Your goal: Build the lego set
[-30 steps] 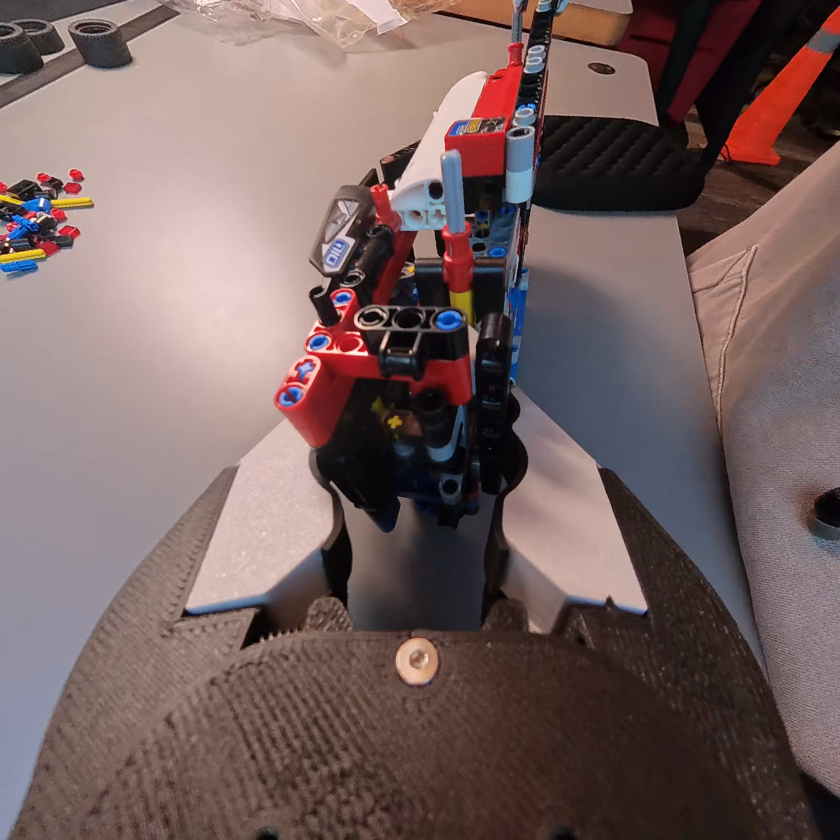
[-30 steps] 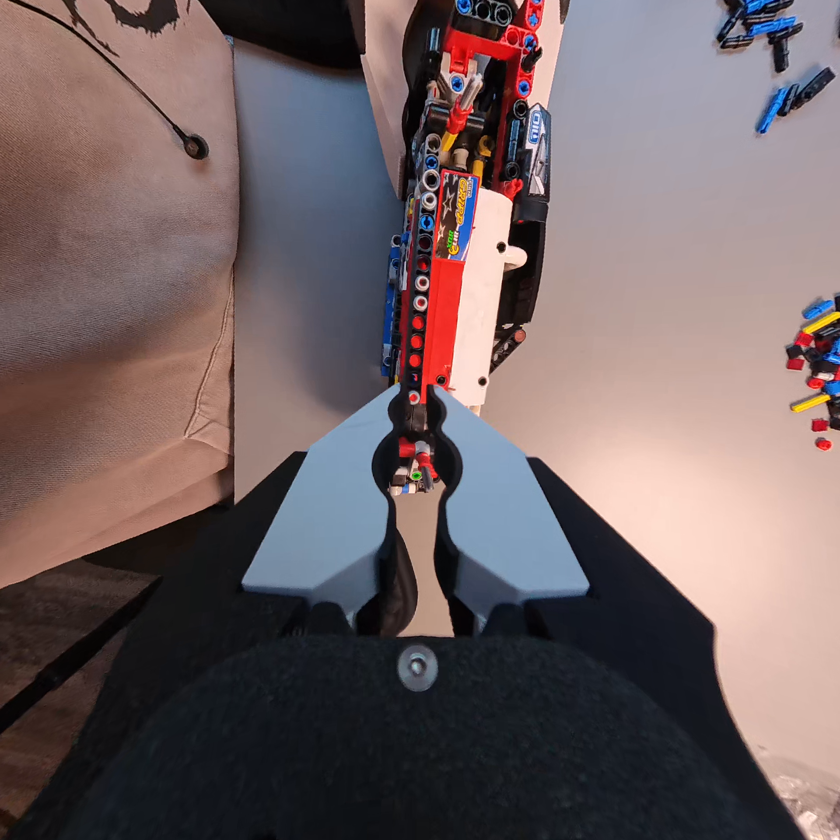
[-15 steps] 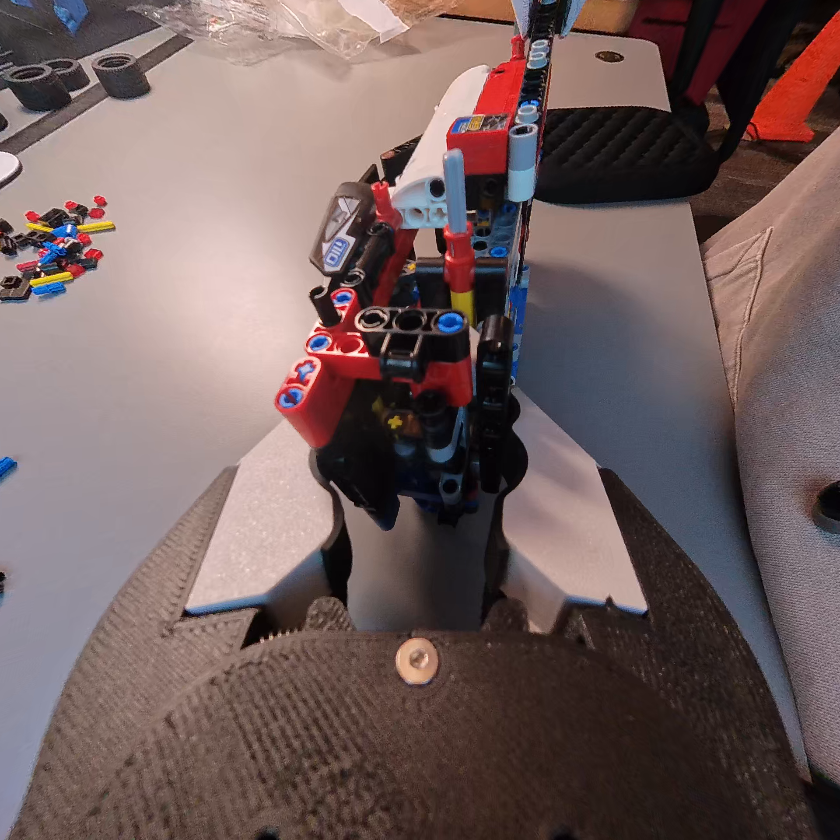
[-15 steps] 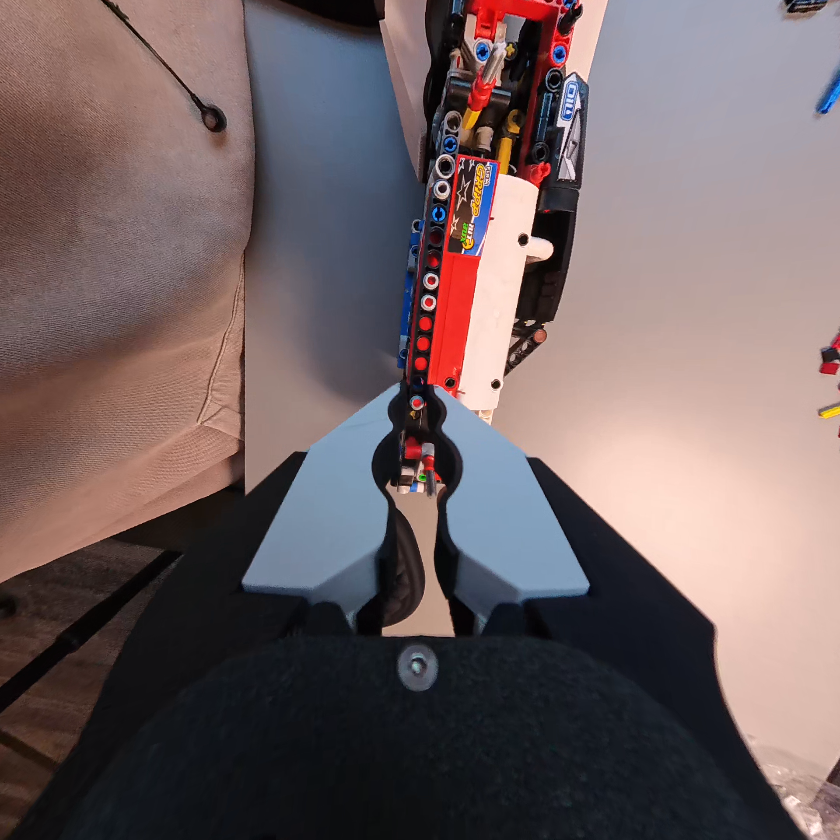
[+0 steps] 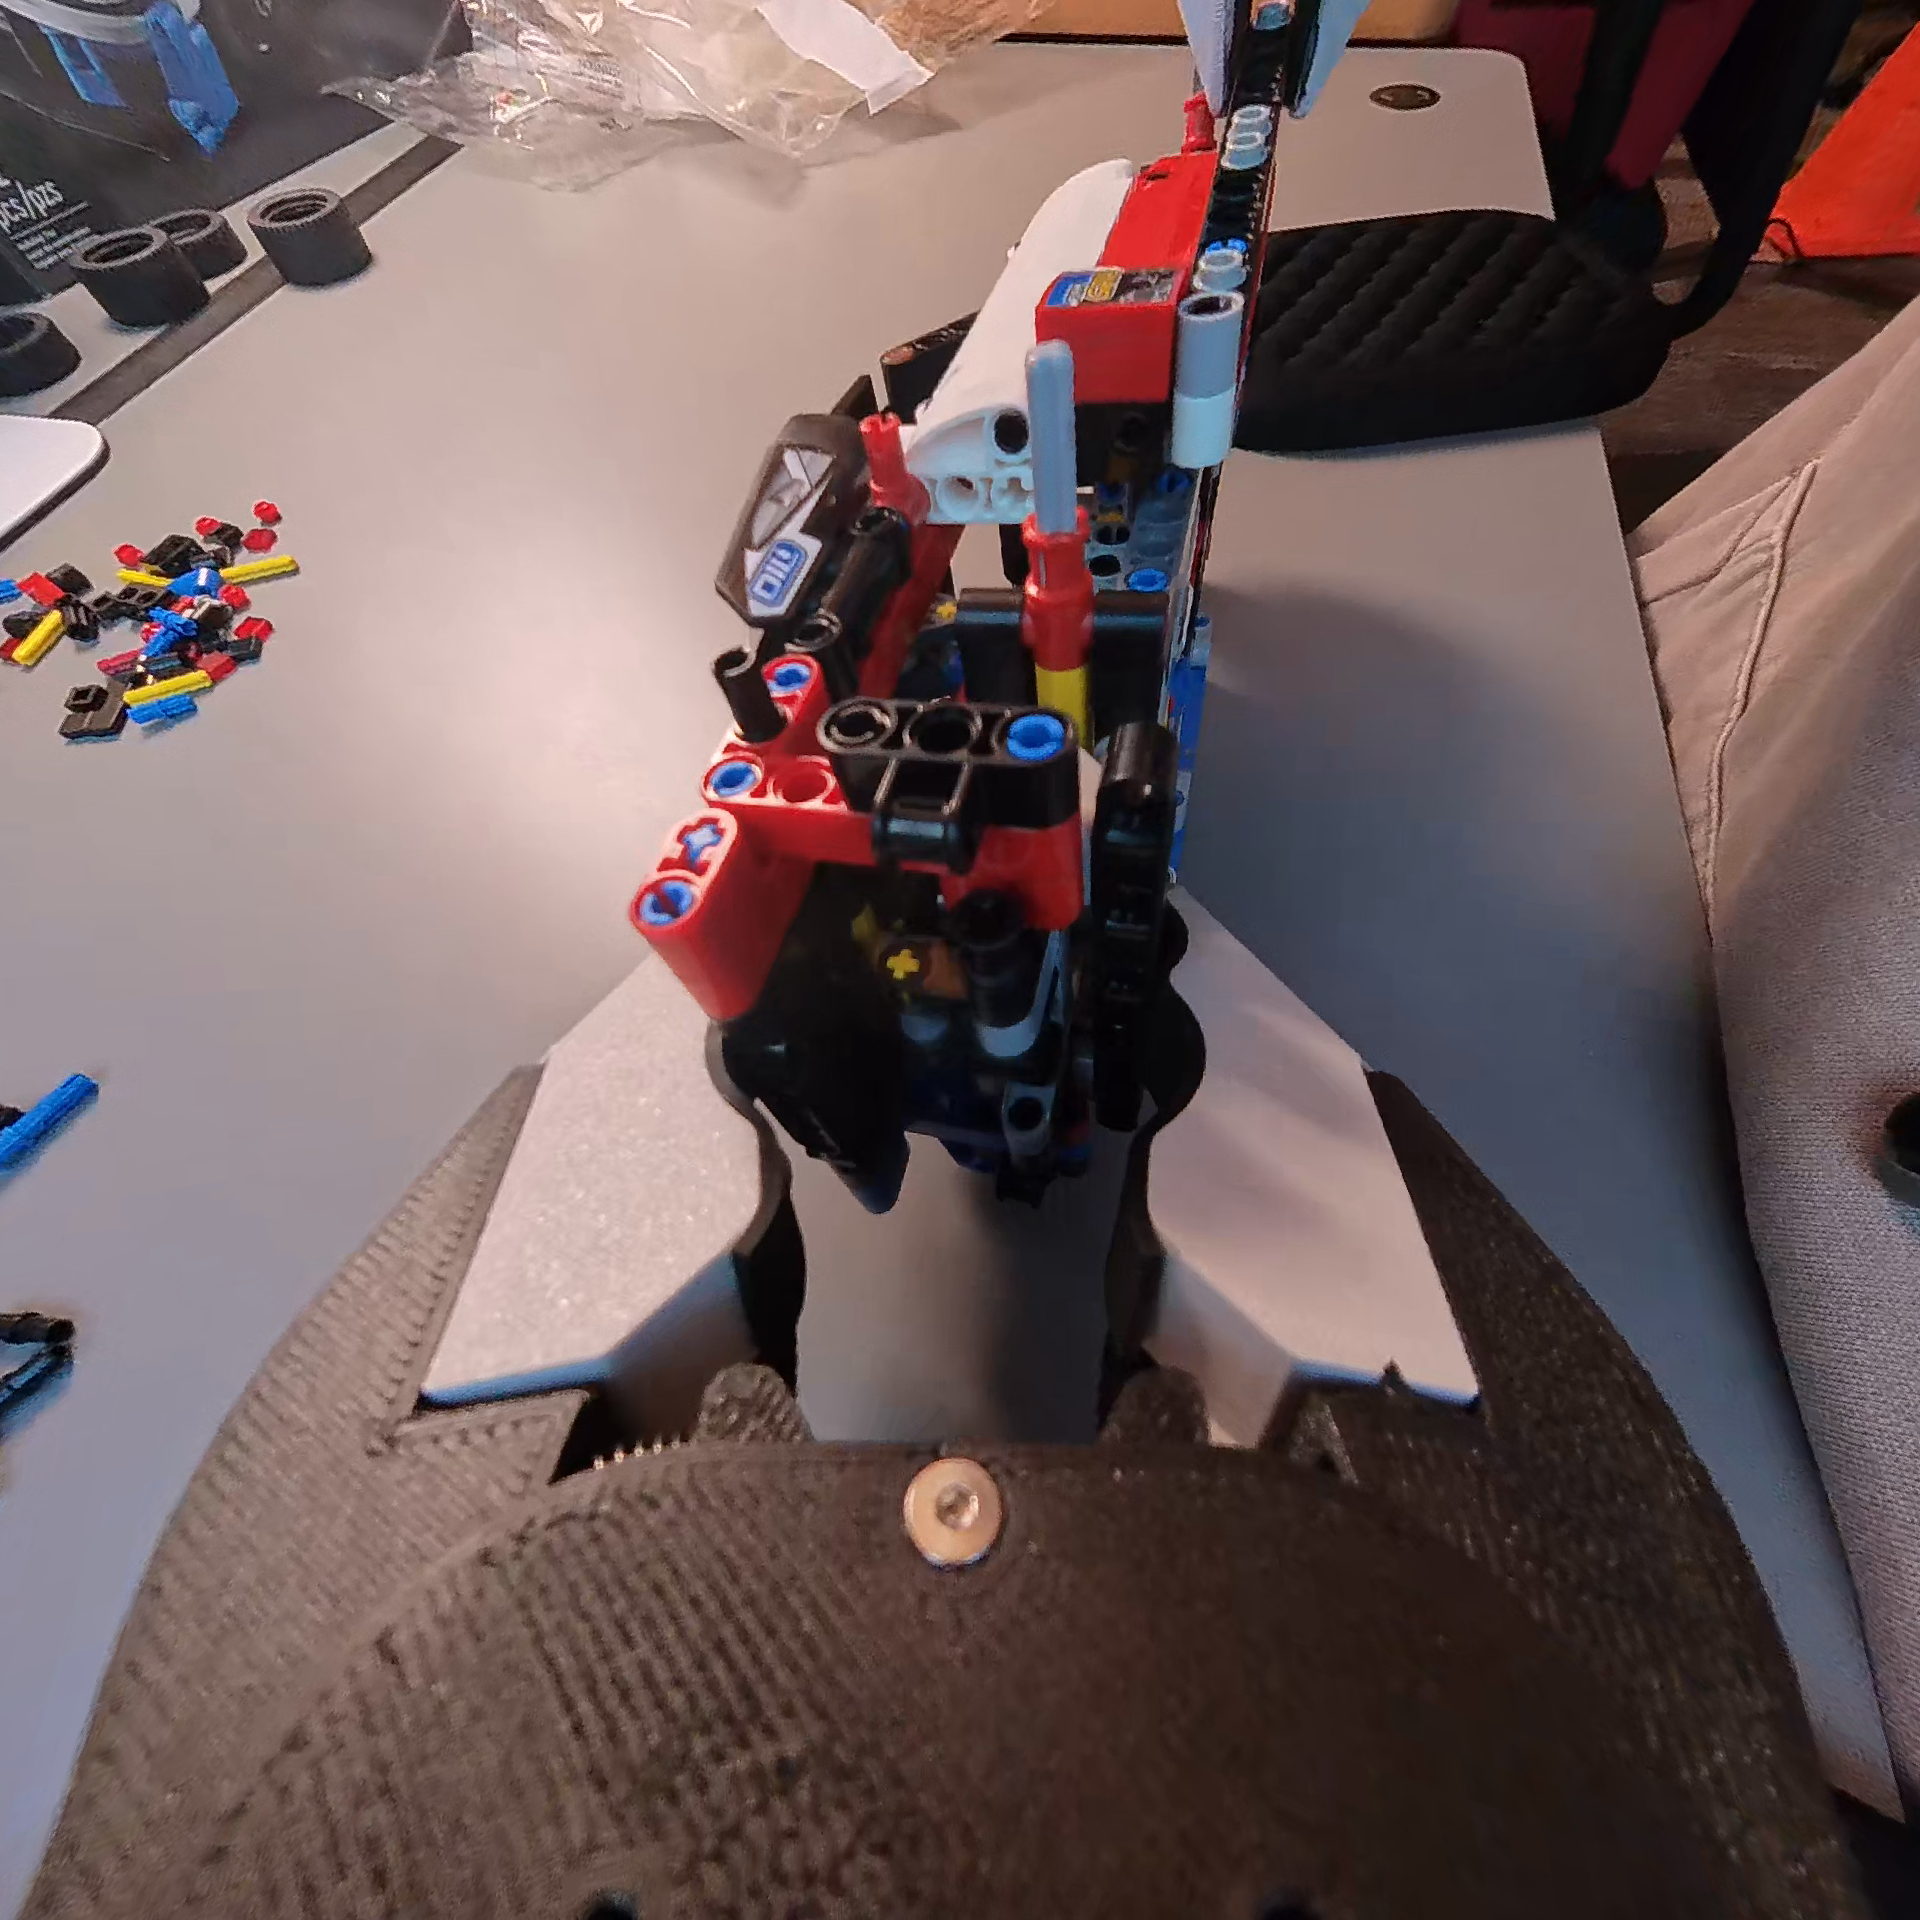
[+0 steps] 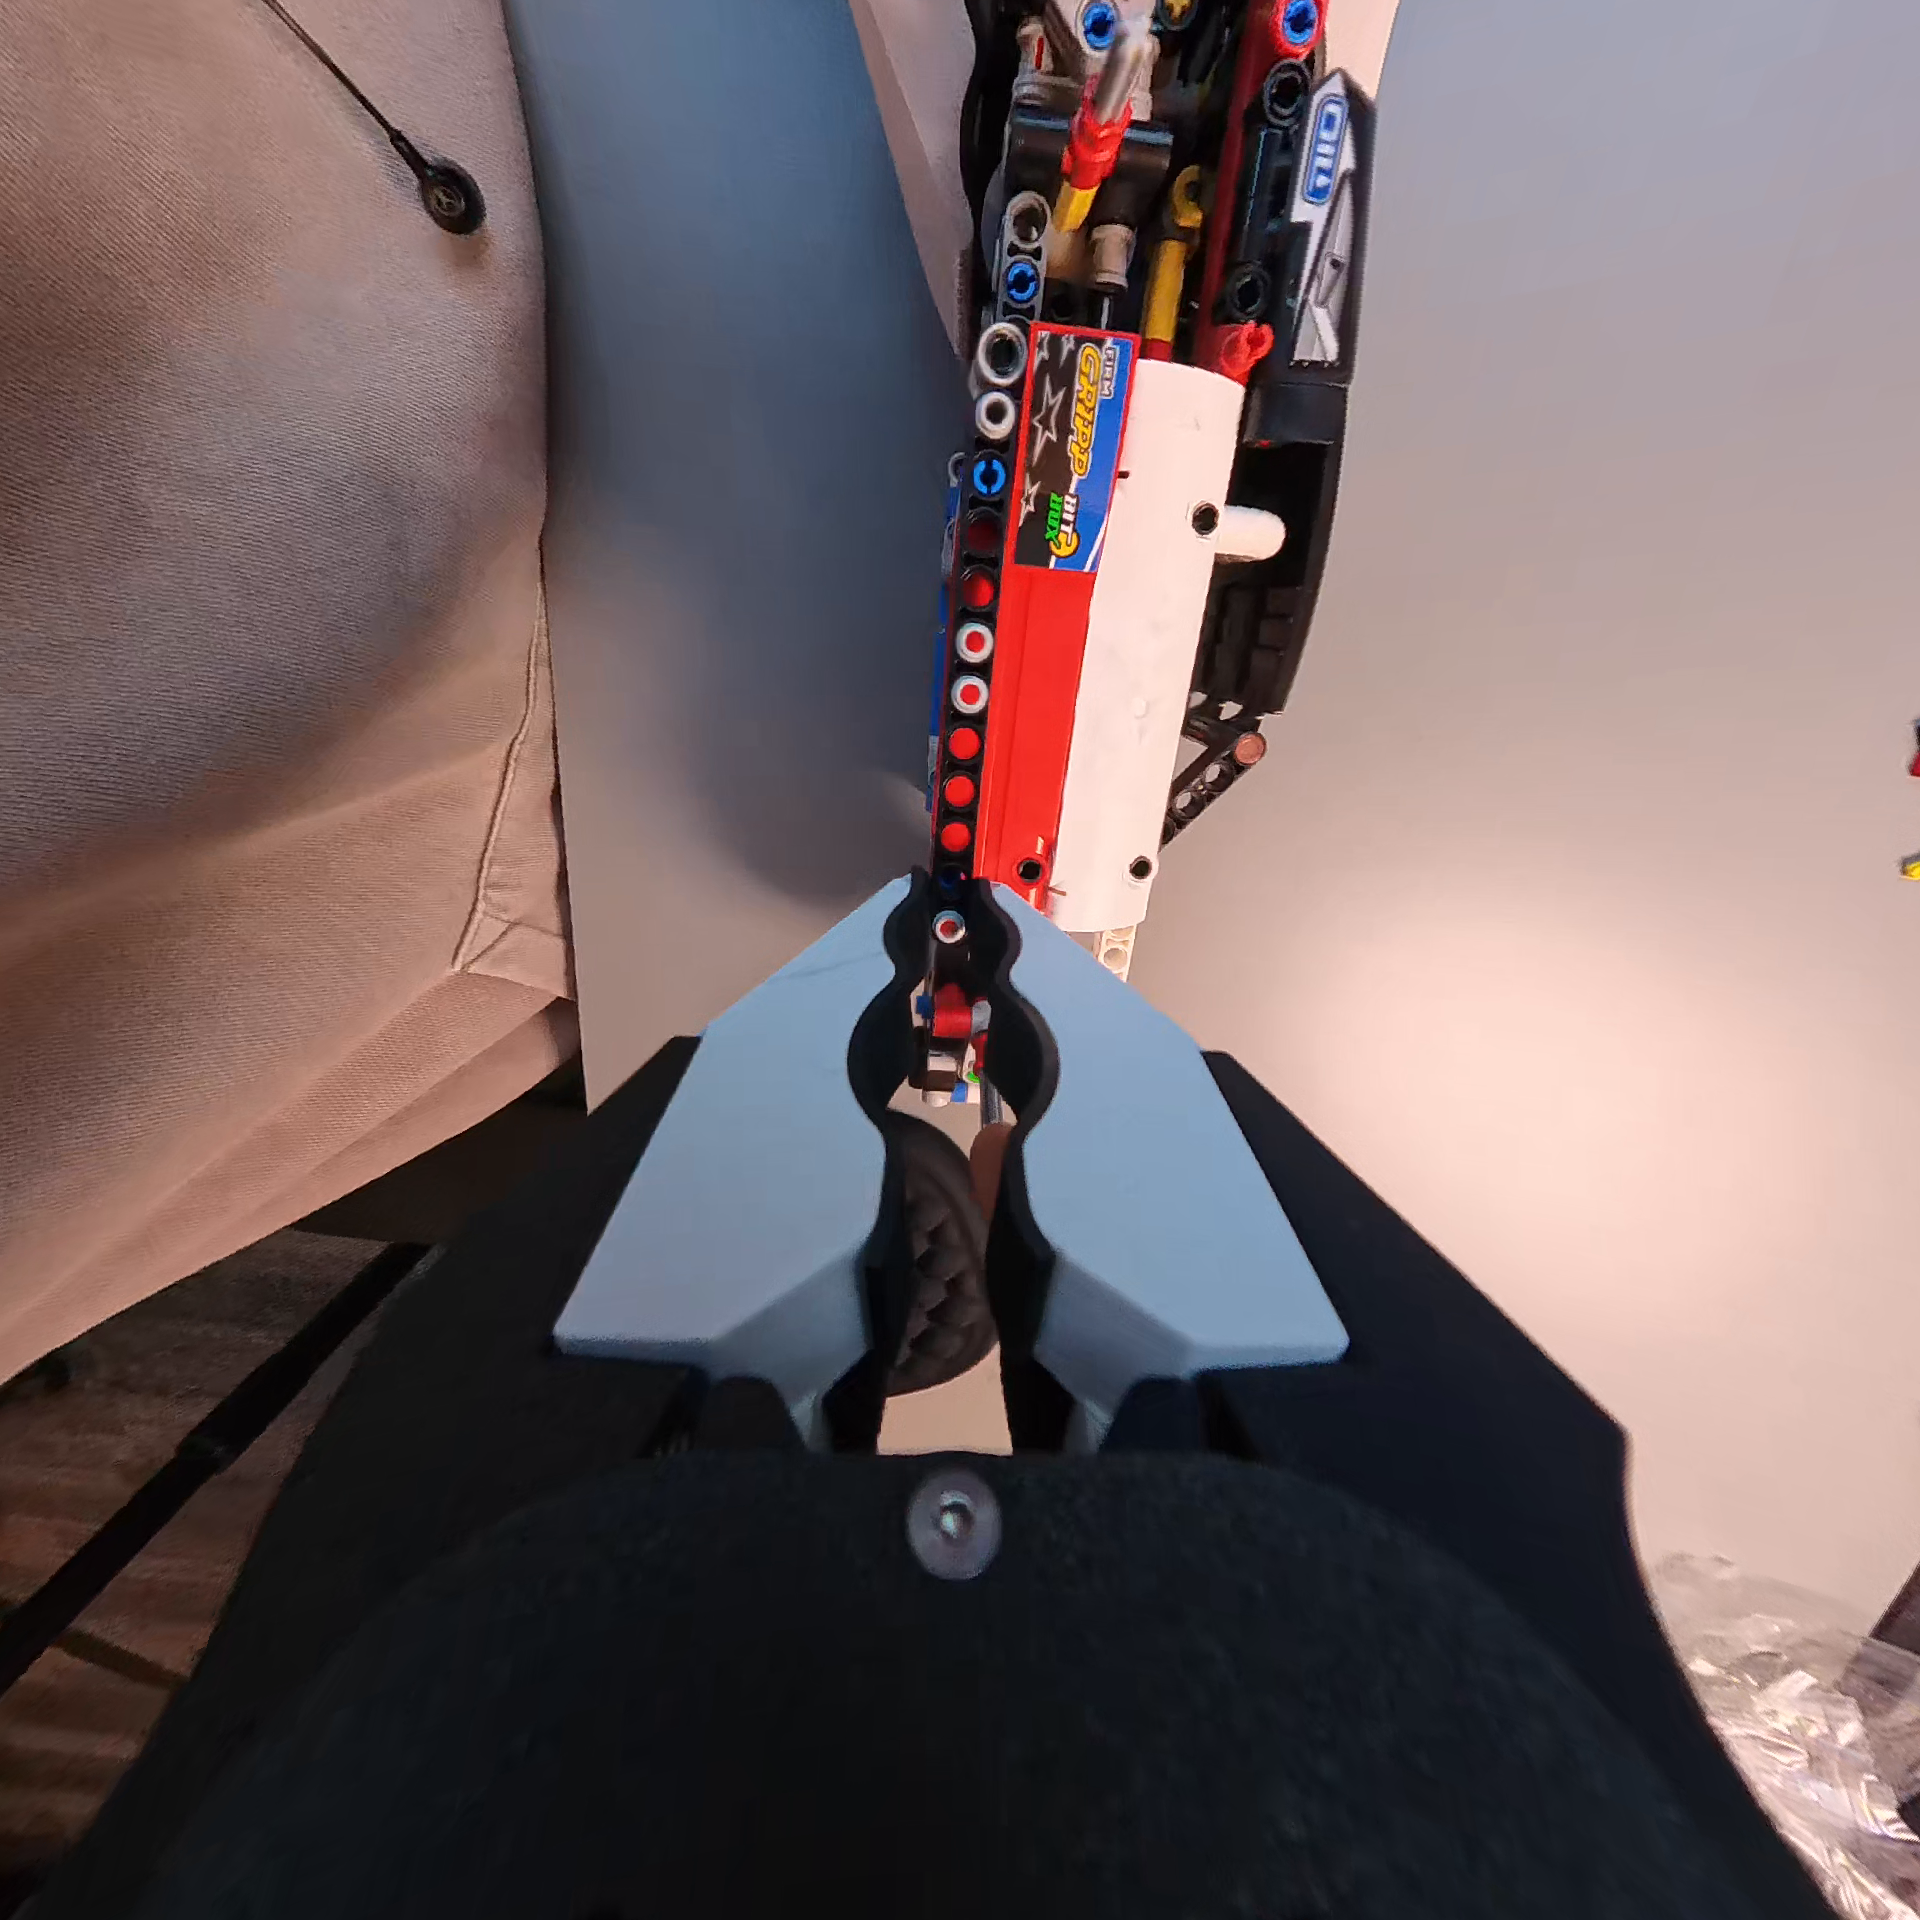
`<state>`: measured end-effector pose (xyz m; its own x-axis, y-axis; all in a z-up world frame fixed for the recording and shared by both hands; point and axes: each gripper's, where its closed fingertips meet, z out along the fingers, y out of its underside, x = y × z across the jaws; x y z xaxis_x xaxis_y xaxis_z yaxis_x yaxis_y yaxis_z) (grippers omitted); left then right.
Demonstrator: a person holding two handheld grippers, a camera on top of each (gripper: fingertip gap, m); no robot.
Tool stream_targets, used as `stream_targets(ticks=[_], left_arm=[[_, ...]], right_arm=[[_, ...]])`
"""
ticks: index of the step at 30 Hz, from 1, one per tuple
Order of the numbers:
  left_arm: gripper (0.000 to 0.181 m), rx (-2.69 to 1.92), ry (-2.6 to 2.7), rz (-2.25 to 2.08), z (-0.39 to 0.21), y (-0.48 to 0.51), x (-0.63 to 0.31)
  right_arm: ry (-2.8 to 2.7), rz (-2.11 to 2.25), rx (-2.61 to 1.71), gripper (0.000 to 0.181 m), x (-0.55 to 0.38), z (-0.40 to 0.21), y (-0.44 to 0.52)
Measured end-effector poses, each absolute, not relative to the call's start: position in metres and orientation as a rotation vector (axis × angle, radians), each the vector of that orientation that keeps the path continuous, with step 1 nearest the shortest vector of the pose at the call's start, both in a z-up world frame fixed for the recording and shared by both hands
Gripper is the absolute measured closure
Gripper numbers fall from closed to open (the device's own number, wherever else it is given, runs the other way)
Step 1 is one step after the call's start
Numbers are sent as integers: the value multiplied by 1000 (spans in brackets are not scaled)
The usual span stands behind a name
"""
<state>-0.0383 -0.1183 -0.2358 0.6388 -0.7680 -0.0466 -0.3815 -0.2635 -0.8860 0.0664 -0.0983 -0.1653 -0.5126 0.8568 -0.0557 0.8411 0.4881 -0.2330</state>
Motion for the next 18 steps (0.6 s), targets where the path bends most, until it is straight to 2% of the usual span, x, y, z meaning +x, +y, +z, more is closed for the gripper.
stream_targets(ticks=[18], left_arm=[[110,-1793,940,-468,-230,-121,-42]], right_arm=[[-2475,452,-1476,177,61,-162,-110]])
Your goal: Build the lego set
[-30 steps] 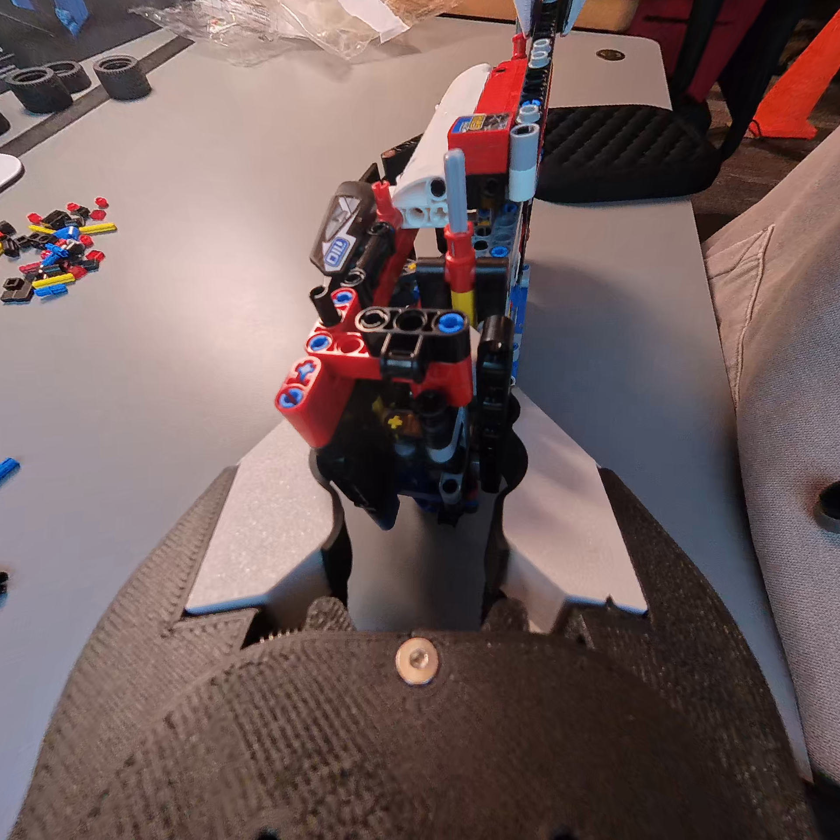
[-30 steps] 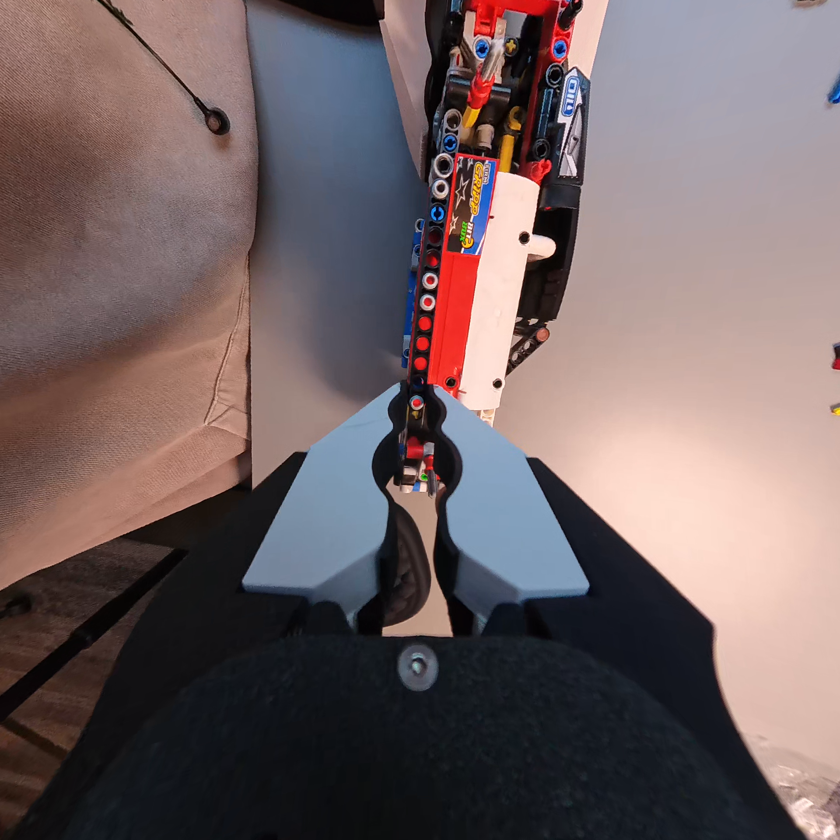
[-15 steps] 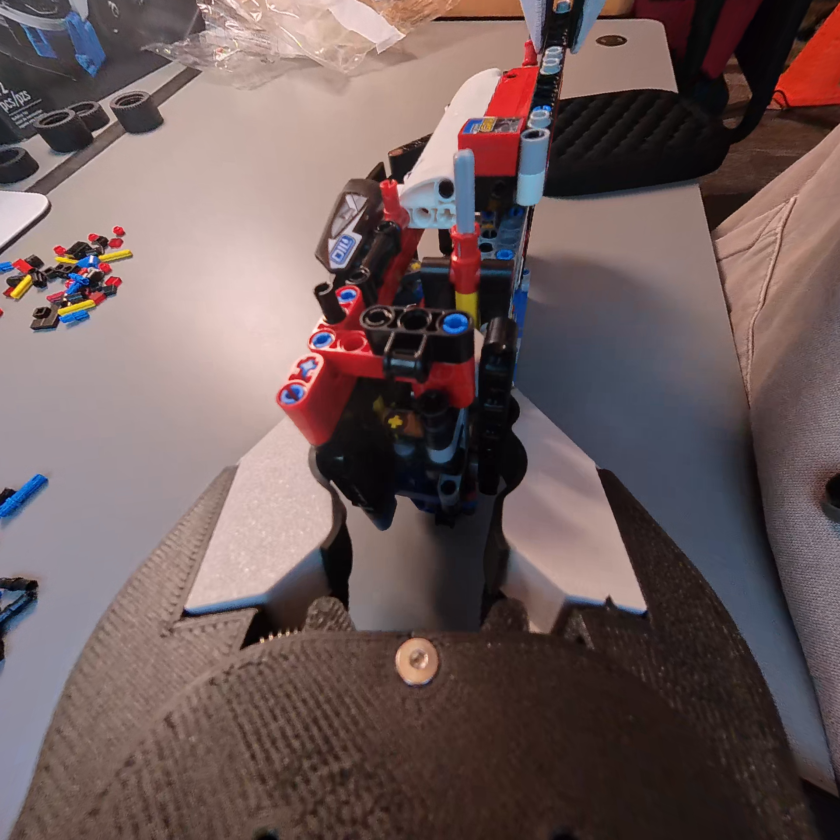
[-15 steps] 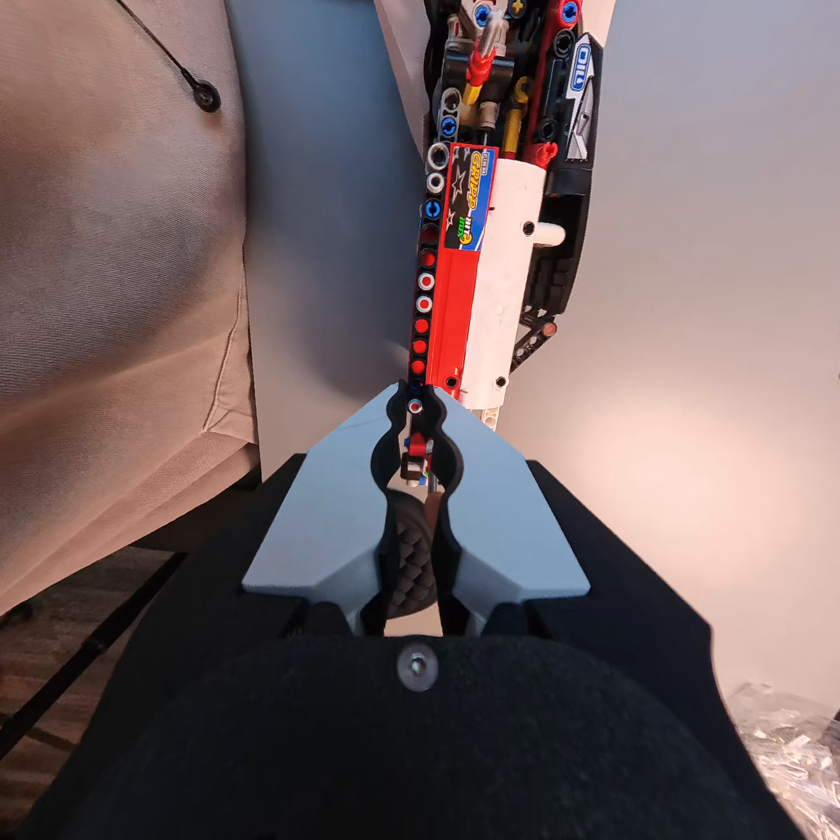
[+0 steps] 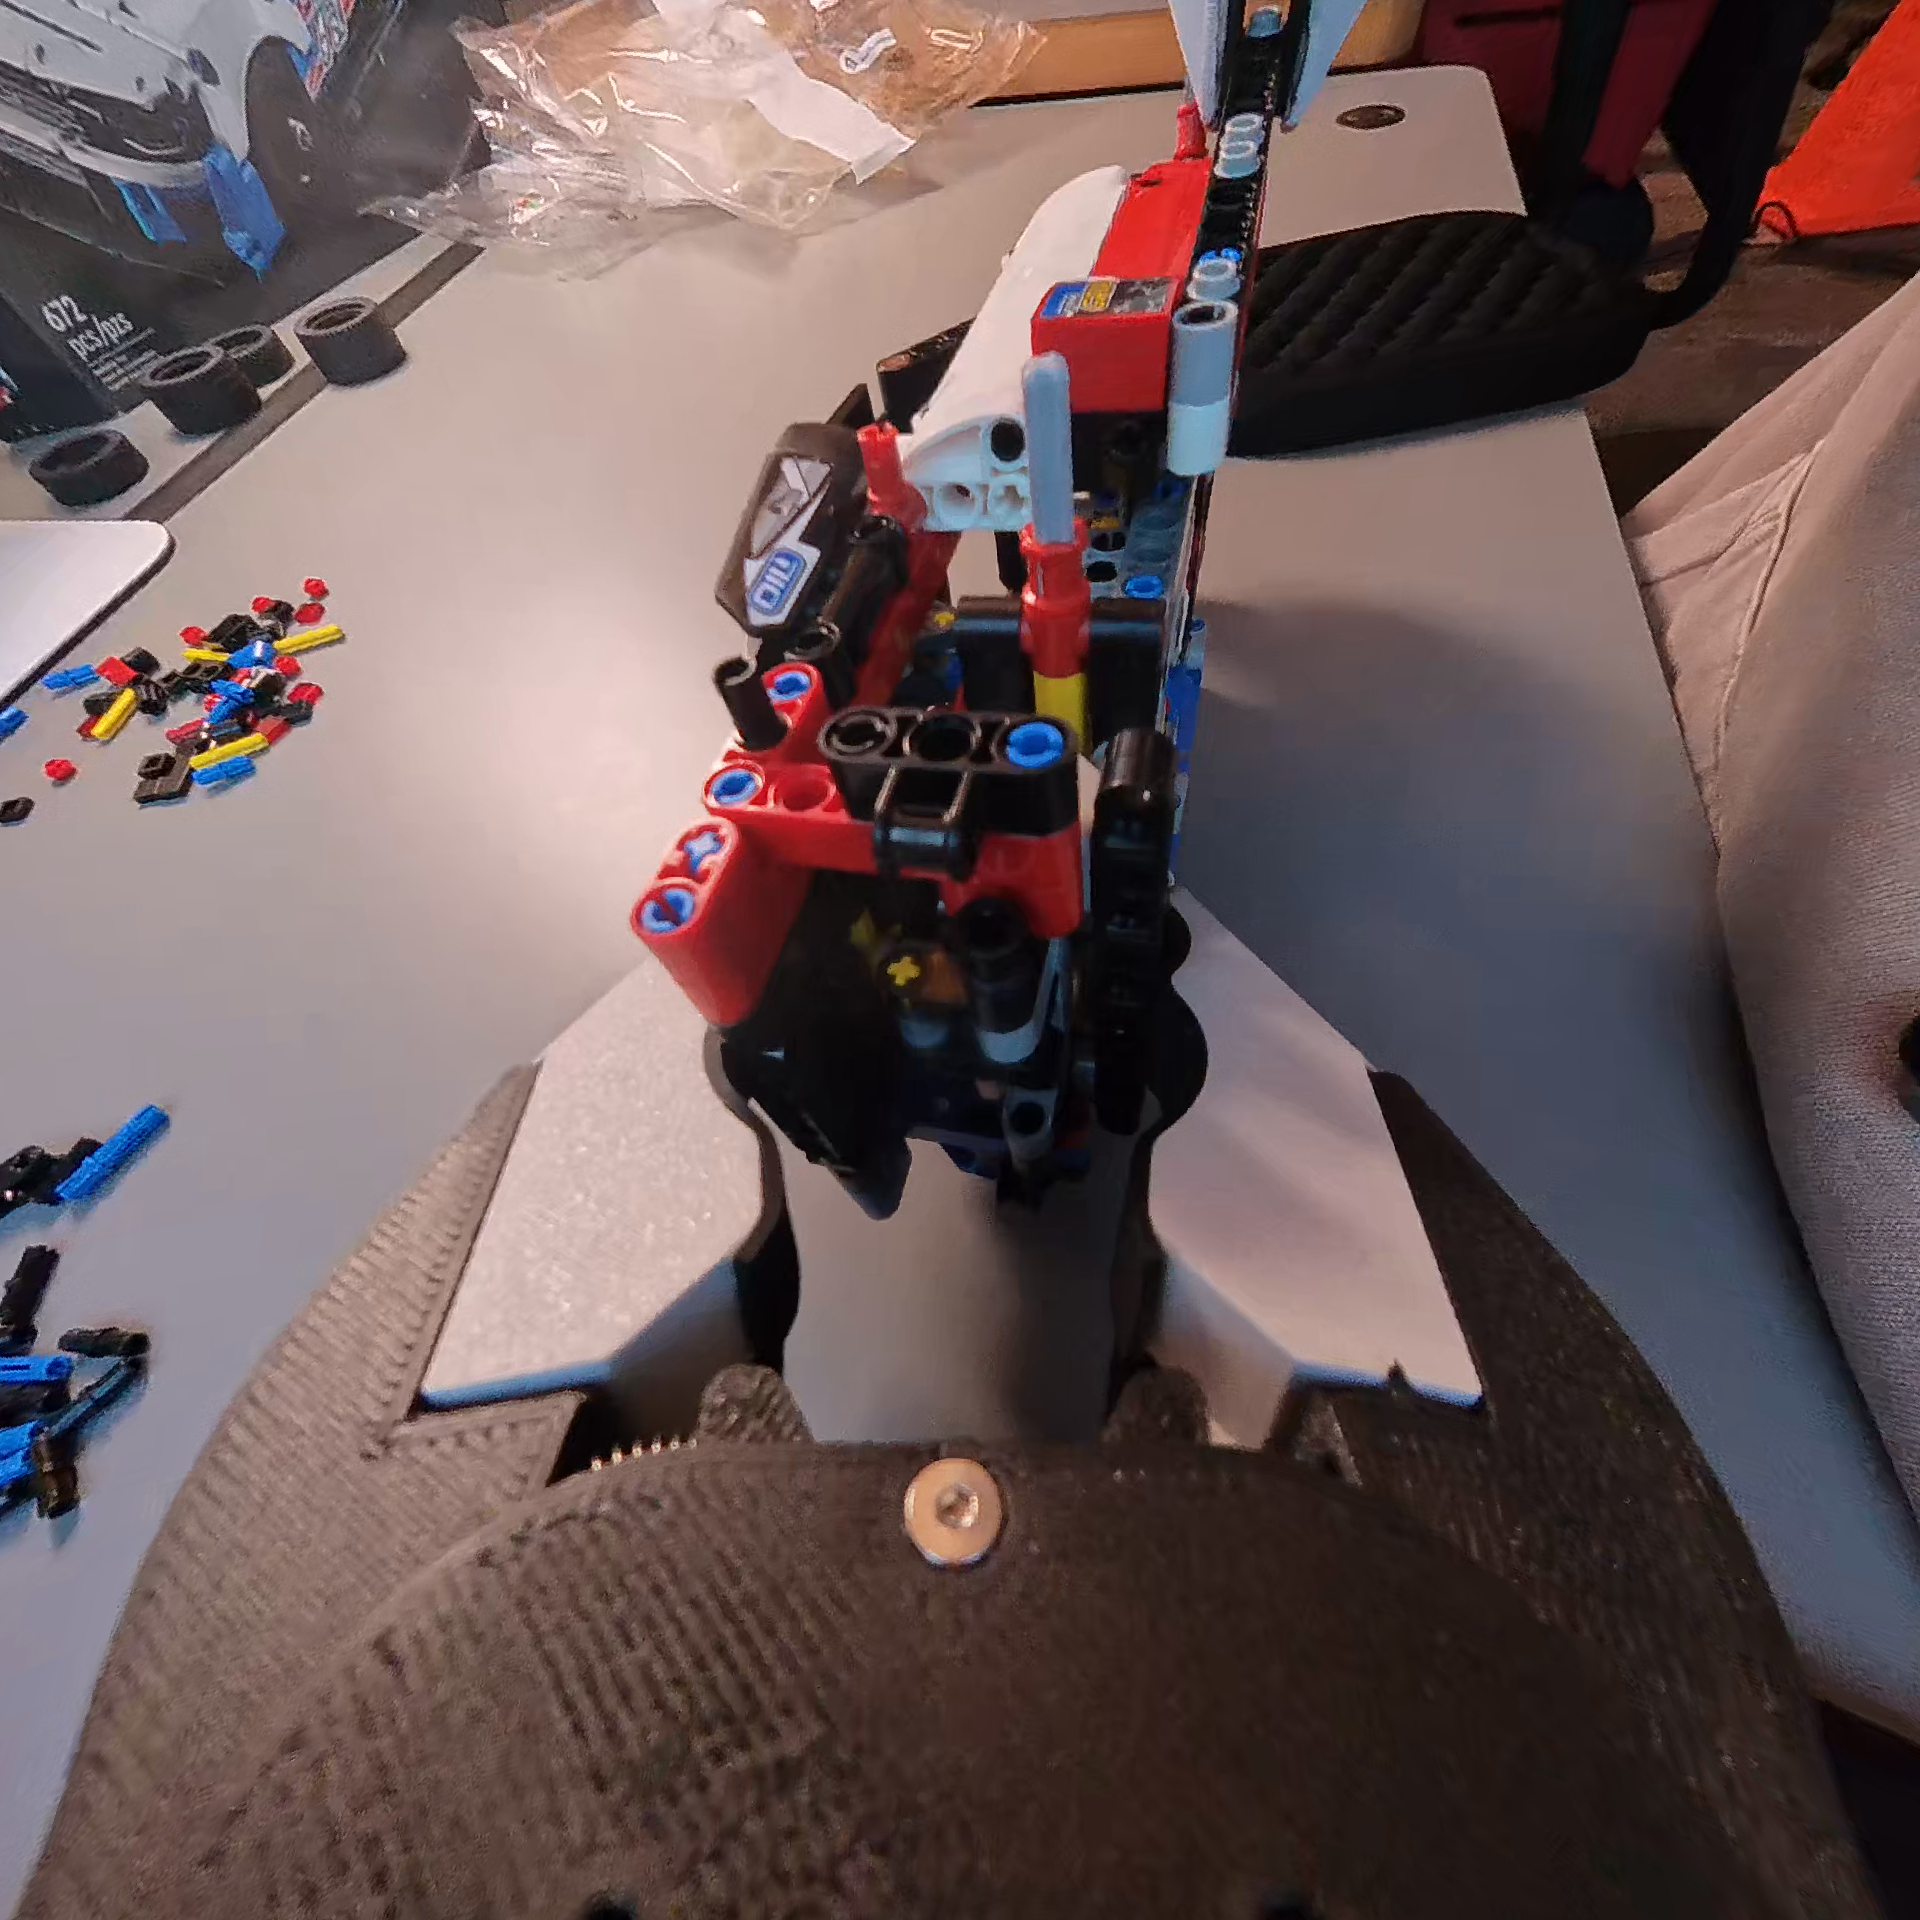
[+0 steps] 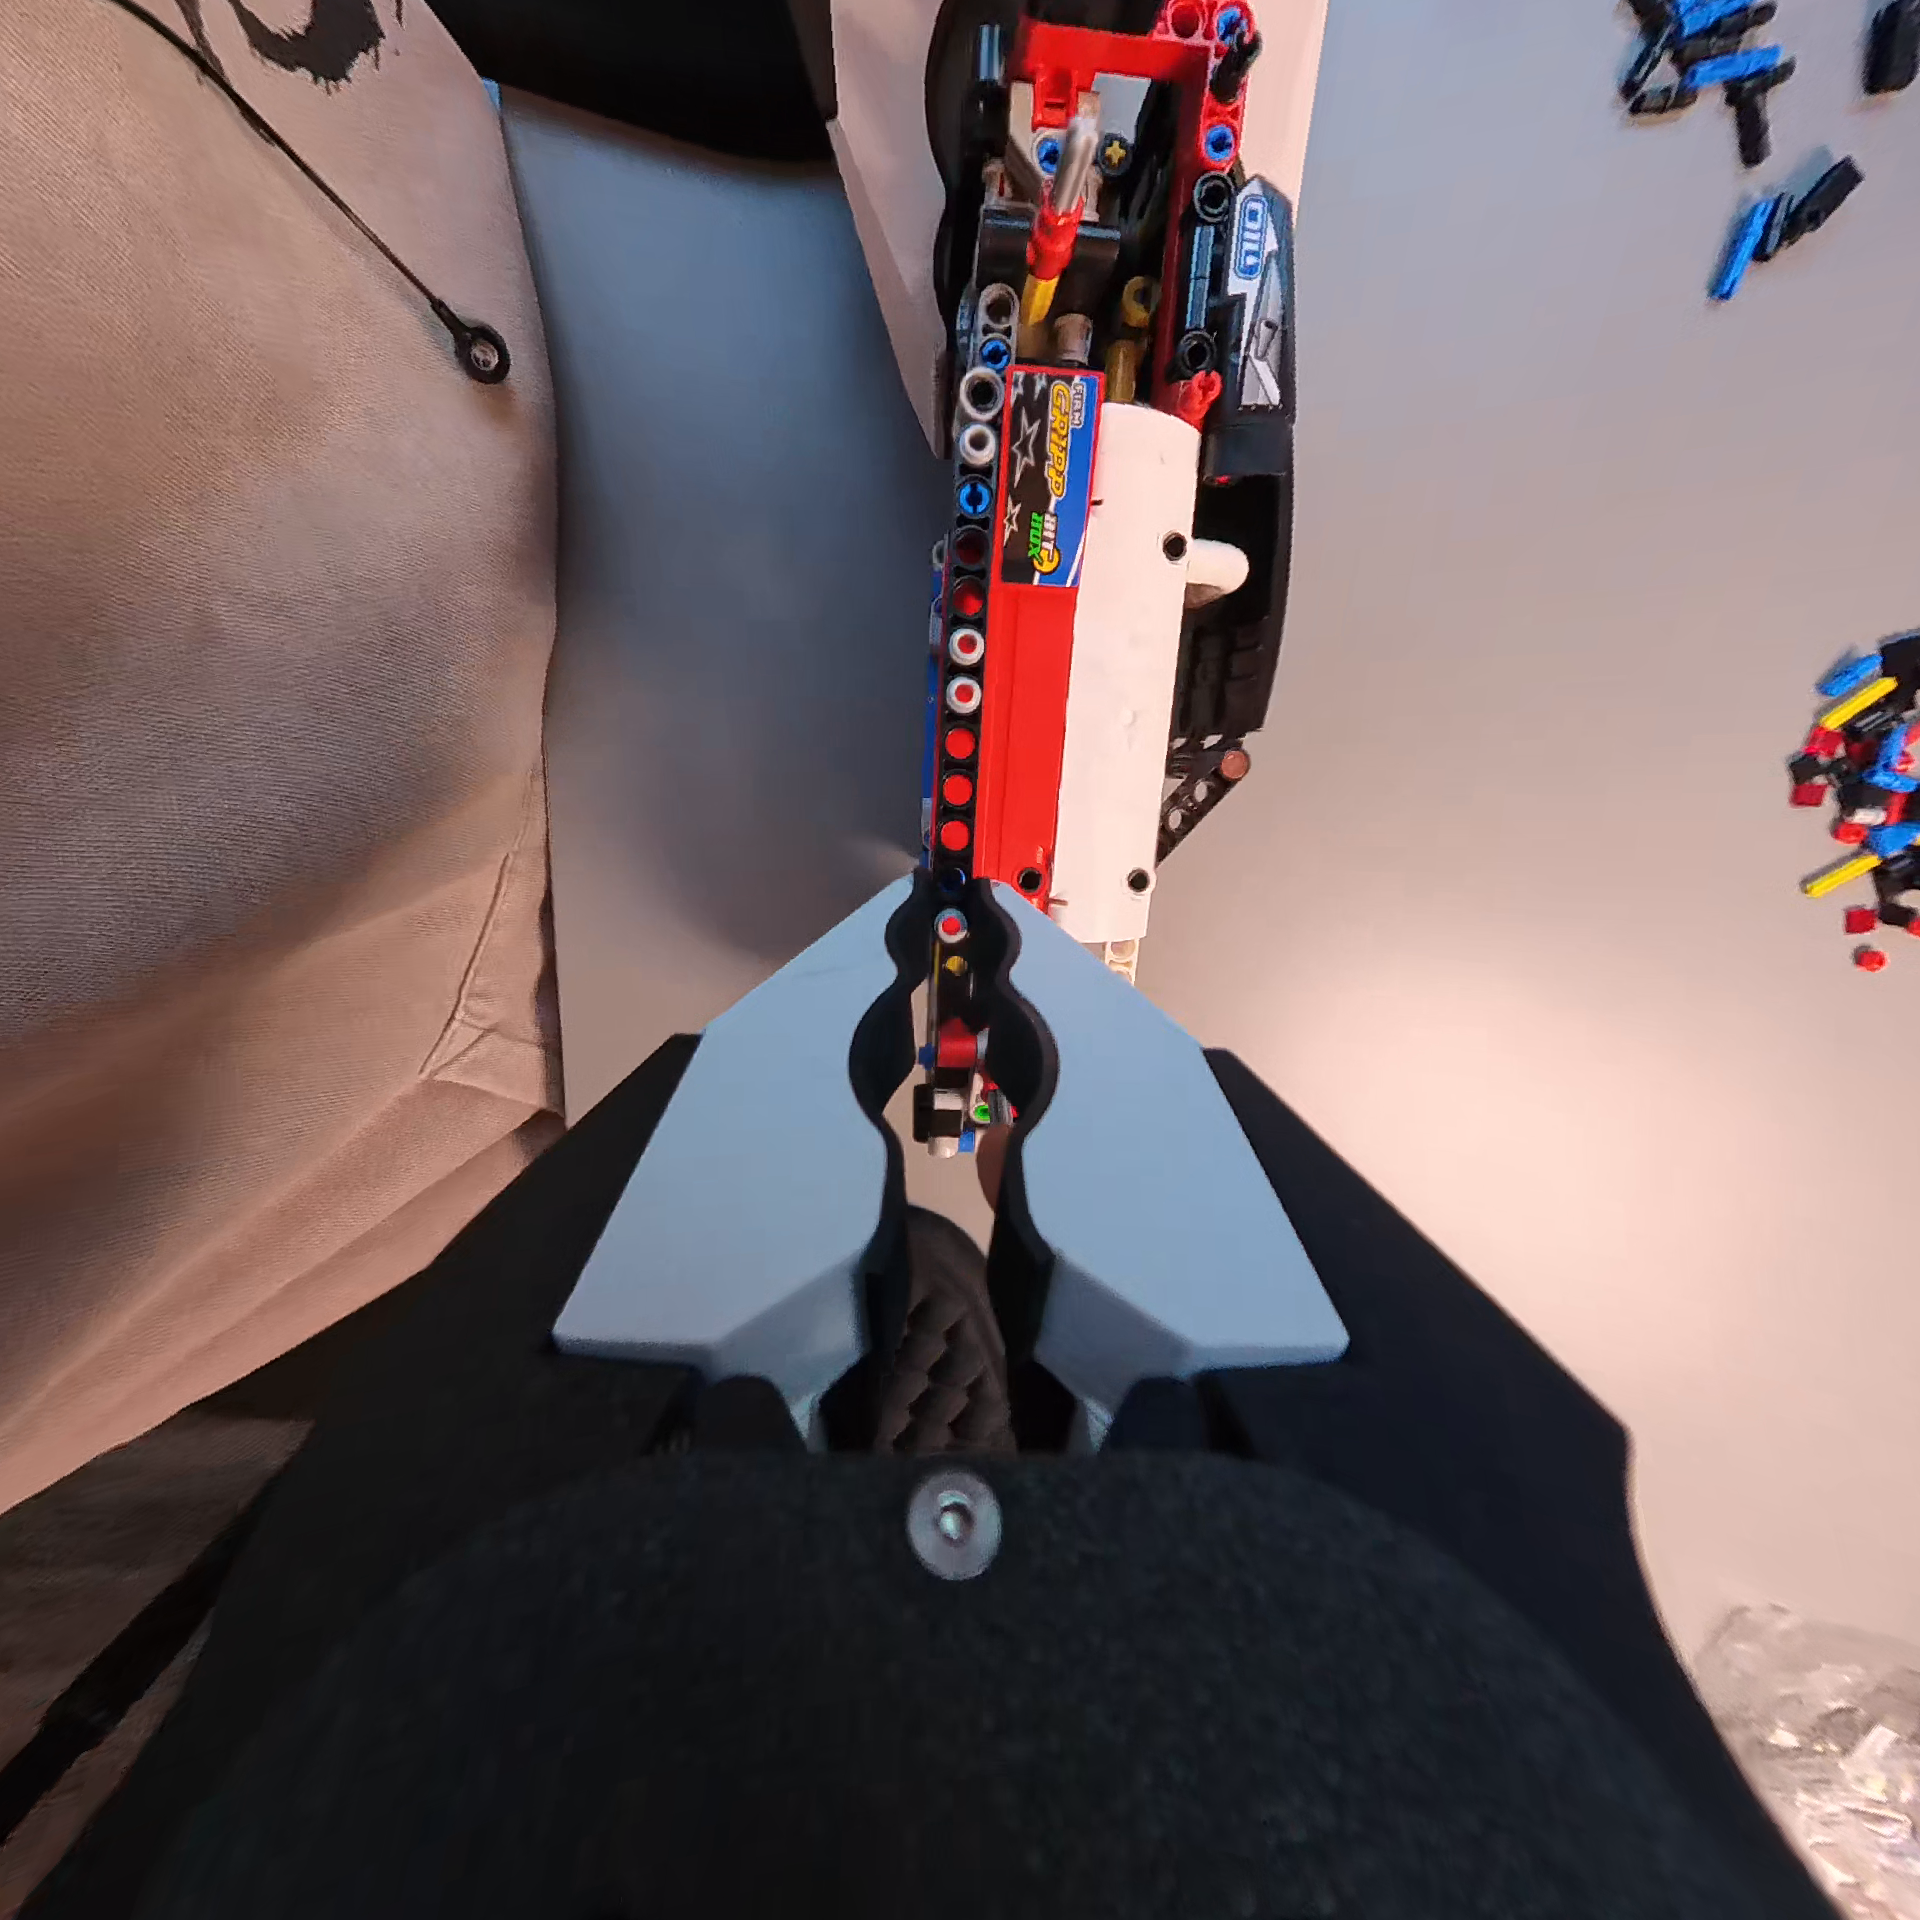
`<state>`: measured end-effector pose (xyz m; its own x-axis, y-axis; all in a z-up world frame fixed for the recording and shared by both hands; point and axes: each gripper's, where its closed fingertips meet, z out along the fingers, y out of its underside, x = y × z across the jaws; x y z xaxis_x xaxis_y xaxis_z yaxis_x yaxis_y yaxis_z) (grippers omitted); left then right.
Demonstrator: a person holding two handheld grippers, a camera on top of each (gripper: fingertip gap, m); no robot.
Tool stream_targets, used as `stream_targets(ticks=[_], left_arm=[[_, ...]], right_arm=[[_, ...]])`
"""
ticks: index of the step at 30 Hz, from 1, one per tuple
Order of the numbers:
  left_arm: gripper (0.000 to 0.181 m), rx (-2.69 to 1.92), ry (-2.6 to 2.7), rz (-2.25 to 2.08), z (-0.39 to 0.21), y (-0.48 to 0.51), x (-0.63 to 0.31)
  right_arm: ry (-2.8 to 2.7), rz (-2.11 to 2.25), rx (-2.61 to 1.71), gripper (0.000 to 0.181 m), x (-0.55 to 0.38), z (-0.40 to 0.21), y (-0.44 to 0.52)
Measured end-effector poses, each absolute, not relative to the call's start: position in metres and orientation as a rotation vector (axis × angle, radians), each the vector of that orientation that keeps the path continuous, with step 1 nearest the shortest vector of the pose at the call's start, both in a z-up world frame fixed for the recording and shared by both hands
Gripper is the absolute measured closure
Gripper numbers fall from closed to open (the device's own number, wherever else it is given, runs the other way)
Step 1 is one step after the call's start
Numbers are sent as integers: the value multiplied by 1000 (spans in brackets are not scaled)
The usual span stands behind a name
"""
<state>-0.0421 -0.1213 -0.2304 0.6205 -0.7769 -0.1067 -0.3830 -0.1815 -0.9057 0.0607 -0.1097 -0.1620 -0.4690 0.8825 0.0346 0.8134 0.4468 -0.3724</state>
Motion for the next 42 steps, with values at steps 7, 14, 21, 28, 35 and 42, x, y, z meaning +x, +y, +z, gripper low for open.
stream_targets(ticks=[7,14,21,28,35,42], left_arm=[[103,-1681,860,-566,-208,-120,-33],[107,-1663,903,-493,-209,-122,-30],[108,-1676,914,-473,-210,-122,-30],[109,-1725,862,-515,-211,-119,-30],[110,-1771,827,-551,-212,-117,-30],[110,-1785,827,-567,-213,-115,-28]], right_arm=[[-2436,499,-1263,177,57,-161,-115],[-2411,499,-1230,177,63,-163,-120],[-2369,449,-1232,177,65,-160,-122],[-2283,400,-1316,178,63,-159,-114],[-2245,503,-1452,177,64,-159,-113],[-2297,563,-1507,177,68,-160,-114]])
